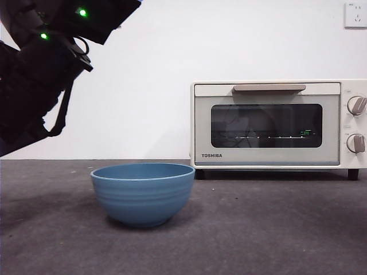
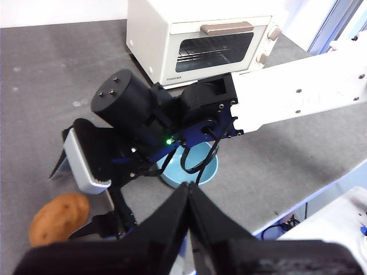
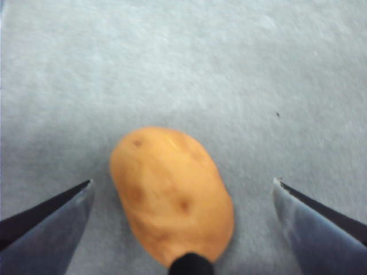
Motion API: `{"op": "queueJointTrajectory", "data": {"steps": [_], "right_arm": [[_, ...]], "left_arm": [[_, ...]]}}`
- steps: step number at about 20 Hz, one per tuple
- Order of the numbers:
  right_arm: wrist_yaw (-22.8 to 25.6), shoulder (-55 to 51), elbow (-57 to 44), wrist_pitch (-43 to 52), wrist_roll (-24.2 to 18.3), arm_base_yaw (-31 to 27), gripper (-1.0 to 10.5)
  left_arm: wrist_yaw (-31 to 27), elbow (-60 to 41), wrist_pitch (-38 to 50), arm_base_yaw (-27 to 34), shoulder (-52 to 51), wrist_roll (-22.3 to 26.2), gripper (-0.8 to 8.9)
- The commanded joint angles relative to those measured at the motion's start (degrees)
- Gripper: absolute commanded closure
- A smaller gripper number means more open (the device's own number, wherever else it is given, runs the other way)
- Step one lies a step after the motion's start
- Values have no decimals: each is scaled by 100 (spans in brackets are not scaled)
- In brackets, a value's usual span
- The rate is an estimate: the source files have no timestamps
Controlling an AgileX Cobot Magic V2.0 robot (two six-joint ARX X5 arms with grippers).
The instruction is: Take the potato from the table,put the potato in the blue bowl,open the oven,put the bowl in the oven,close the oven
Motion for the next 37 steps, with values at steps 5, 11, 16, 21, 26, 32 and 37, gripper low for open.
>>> {"op": "queueJointTrajectory", "data": {"steps": [5, 11, 16, 21, 26, 32, 37], "right_arm": [[-286, 398, -9, 7, 382, -13, 285], [-286, 457, -9, 37, 804, -31, 734], [-330, 413, 72, -83, 1086, -44, 919], [-197, 90, 1451, -1989, 1084, -238, 919], [-114, 76, 3773, -4170, 1143, -616, 919], [533, -481, 4430, -5421, 1217, -1064, 919], [533, -1867, 3010, -5300, 1222, -1506, 919]], "left_arm": [[-52, 9, 33, -15, -33, 31, 819], [-55, 9, 33, -48, -28, 133, 819], [-74, 9, 33, -52, -28, 131, 818], [-48, 9, 33, -52, -28, 68, 818], [-50, 9, 33, -52, -28, 4, 818], [-48, 9, 33, -52, -31, 4, 818], [-50, 9, 35, -50, -28, 4, 819]]}}
